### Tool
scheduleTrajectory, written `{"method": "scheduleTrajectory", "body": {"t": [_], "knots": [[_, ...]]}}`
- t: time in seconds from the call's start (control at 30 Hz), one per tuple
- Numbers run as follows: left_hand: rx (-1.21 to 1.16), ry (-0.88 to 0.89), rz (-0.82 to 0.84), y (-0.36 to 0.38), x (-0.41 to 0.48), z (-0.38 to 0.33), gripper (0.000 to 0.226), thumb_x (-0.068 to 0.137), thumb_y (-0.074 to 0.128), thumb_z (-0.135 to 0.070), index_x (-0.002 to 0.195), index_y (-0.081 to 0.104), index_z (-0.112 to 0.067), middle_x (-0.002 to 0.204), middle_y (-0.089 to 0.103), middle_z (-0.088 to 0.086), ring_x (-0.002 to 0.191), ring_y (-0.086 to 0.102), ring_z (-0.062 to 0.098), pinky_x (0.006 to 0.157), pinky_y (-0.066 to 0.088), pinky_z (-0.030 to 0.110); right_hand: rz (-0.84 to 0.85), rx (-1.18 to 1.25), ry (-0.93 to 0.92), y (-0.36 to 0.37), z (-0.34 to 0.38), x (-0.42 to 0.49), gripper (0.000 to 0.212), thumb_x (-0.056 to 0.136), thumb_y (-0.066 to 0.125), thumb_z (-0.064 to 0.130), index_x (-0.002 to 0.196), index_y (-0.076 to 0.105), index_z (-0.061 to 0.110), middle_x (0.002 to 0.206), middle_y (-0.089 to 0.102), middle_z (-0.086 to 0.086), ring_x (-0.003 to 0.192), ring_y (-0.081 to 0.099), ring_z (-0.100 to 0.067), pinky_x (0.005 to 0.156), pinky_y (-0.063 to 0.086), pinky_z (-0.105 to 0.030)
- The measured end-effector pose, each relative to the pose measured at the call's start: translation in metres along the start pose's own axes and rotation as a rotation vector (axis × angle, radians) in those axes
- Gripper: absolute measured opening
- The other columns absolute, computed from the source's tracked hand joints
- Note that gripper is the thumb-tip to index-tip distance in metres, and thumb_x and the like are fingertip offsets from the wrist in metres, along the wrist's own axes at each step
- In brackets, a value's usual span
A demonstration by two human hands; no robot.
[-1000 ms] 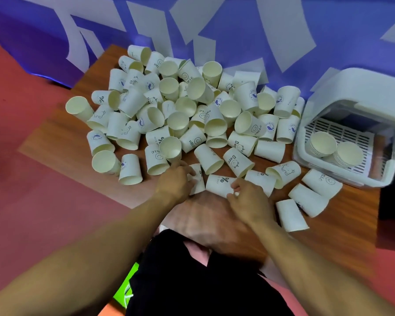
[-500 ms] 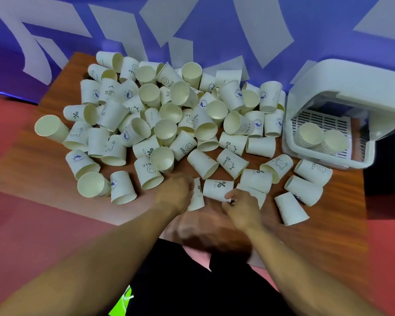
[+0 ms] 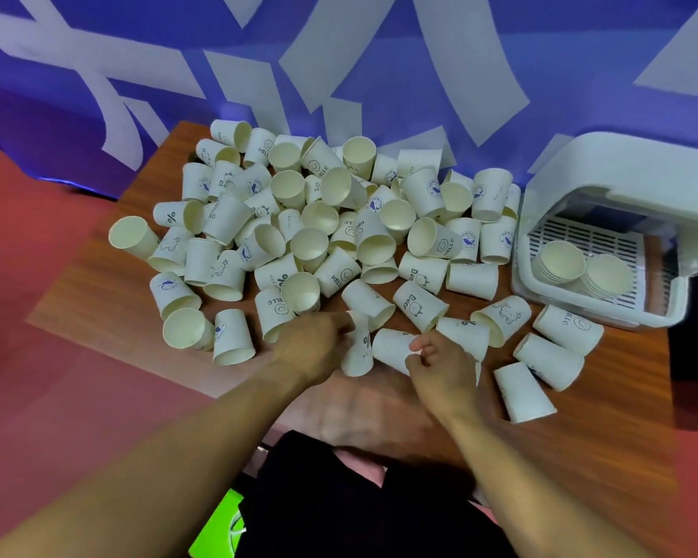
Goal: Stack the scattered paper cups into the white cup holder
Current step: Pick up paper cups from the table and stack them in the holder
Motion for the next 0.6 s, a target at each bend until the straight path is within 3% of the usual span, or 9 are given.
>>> {"method": "scheduleTrajectory", "body": {"t": [0.13, 0.27, 0.43, 0.6], "knots": [[0.043, 0.143, -0.108, -0.027, 0.002, -0.057, 0.015, 0.092, 0.053, -0.036, 0.099, 0.065, -0.029, 0.091, 0.067, -0.005, 0.084, 0.061, 0.022, 0.065, 0.05, 0.036, -0.167, 0.006, -0.153, -0.051, 0.015, 0.002, 0.016, 0.079, 0.062, 0.015, 0.086, 0.061, 0.029, 0.062, 0.056, 0.013, 0.064, 0.056, -0.009, 0.064, 0.043, -0.025], [-0.021, 0.298, -0.286, -0.051, 0.013, -0.123, 0.014, 0.091, 0.058, -0.031, 0.098, 0.068, -0.025, 0.094, 0.062, -0.005, 0.08, 0.061, 0.021, 0.059, 0.044, 0.031, -0.382, -0.011, -0.317, -0.118, 0.022, -0.003, 0.01, 0.081, 0.068, 0.01, 0.085, 0.064, 0.019, 0.064, 0.051, 0.016, 0.06, 0.051, -0.007, 0.061, 0.033, -0.019], [-0.077, 0.374, -0.411, -0.052, 0.037, -0.194, 0.012, 0.088, 0.066, -0.033, 0.095, 0.072, -0.025, 0.099, 0.058, -0.006, 0.079, 0.06, 0.018, 0.057, 0.047, 0.031, -0.525, -0.034, -0.364, -0.199, -0.003, 0.001, 0.018, 0.082, 0.07, 0.012, 0.098, 0.062, 0.016, 0.074, 0.056, 0.009, 0.066, 0.054, -0.011, 0.064, 0.044, -0.028], [-0.021, 0.455, -0.472, -0.04, 0.06, -0.264, 0.012, 0.088, 0.068, -0.033, 0.095, 0.075, -0.025, 0.092, 0.063, -0.005, 0.082, 0.058, 0.019, 0.058, 0.046, 0.029, -0.631, -0.069, -0.249, -0.27, -0.047, 0.01, 0.04, 0.081, 0.071, 0.012, 0.116, 0.053, 0.018, 0.08, 0.058, 0.008, 0.069, 0.055, -0.011, 0.065, 0.04, -0.025]]}}
Point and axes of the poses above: each hand's wrist, its own x-axis towards the middle knuckle, its own y-axis out of the palm, z = x × y, the point moved 10 cm from there along x, towards the middle knuckle
